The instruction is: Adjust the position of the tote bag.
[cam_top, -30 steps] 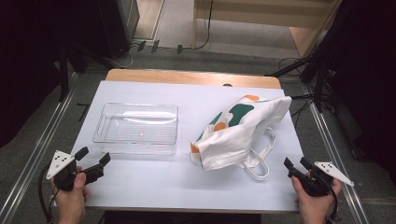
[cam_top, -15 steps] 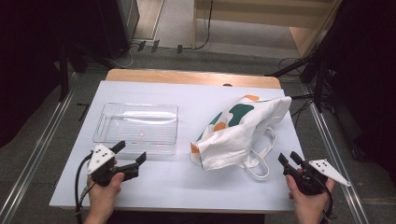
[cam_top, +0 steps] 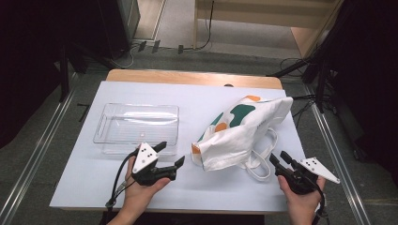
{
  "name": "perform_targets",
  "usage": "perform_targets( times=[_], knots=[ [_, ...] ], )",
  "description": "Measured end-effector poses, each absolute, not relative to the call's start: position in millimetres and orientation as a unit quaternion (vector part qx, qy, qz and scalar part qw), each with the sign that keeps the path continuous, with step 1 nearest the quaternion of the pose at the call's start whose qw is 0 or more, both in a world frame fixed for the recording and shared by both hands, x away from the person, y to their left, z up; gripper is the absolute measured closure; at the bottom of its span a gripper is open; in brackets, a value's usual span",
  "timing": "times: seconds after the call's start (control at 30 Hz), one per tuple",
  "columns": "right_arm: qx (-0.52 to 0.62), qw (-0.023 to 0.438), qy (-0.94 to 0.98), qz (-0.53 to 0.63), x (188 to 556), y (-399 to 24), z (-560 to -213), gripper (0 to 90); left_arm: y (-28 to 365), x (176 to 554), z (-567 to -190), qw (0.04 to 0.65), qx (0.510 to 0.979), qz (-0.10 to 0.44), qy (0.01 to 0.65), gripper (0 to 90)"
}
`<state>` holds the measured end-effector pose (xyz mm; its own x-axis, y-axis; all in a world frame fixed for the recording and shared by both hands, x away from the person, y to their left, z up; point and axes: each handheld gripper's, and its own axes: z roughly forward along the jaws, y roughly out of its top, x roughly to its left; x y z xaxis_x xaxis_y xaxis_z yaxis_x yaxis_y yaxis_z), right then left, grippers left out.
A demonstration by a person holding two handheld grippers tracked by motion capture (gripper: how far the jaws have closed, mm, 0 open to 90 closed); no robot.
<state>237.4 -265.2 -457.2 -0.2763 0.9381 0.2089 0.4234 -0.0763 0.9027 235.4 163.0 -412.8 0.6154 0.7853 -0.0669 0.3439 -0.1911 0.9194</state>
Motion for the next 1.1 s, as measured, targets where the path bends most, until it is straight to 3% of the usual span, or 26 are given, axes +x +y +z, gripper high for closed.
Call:
perform_targets(
  times=[0.3,0.4,0.53,0.57,0.6,0.63,0.67,0.77,0.8,0.83,1.1],
  knots=[
    [0.54,0.265,0.63,0.491,237.8,-259.7,-456.8,52.7,121.4,225.8,-404.1,0.536,0.76,0.189,0.316,22.6],
    [0.541,0.264,0.63,0.49,238.0,-259.6,-457.1,51.9,113.8,225.1,-401.9,0.531,0.758,0.205,0.318,17.3],
    [0.538,0.259,0.632,0.494,237.9,-257.7,-457.4,50.7,101.6,230.9,-402.1,0.524,0.755,0.217,0.329,19.0],
    [0.535,0.261,0.635,0.493,238.1,-256.8,-457.7,50.5,99.0,233.4,-403.1,0.519,0.757,0.216,0.332,26.2],
    [0.535,0.261,0.635,0.493,238.1,-256.8,-457.7,50.5,97.6,234.8,-404.0,0.517,0.758,0.215,0.335,26.2],
    [0.534,0.261,0.636,0.493,238.0,-256.4,-457.7,50.4,97.6,236.1,-404.6,0.517,0.758,0.213,0.335,38.9],
    [0.534,0.261,0.636,0.493,238.0,-256.4,-457.7,50.4,97.6,237.2,-405.3,0.518,0.757,0.212,0.337,38.9],
    [0.535,0.26,0.635,0.493,239.5,-257.4,-458.2,50.4,103.1,239.9,-404.1,0.516,0.755,0.218,0.342,66.1],
    [0.535,0.26,0.635,0.493,240.1,-257.7,-458.5,50.4,105.4,241.5,-403.2,0.517,0.753,0.216,0.345,70.5],
    [0.537,0.262,0.634,0.49,242.1,-258.0,-459.3,50.4,108.4,243.1,-402.3,0.517,0.754,0.212,0.345,83.7],
    [0.54,0.271,0.631,0.486,245.8,-258.3,-458.0,50.3,120.1,254.7,-404.0,0.506,0.763,0.195,0.352,88.0]
  ],
)
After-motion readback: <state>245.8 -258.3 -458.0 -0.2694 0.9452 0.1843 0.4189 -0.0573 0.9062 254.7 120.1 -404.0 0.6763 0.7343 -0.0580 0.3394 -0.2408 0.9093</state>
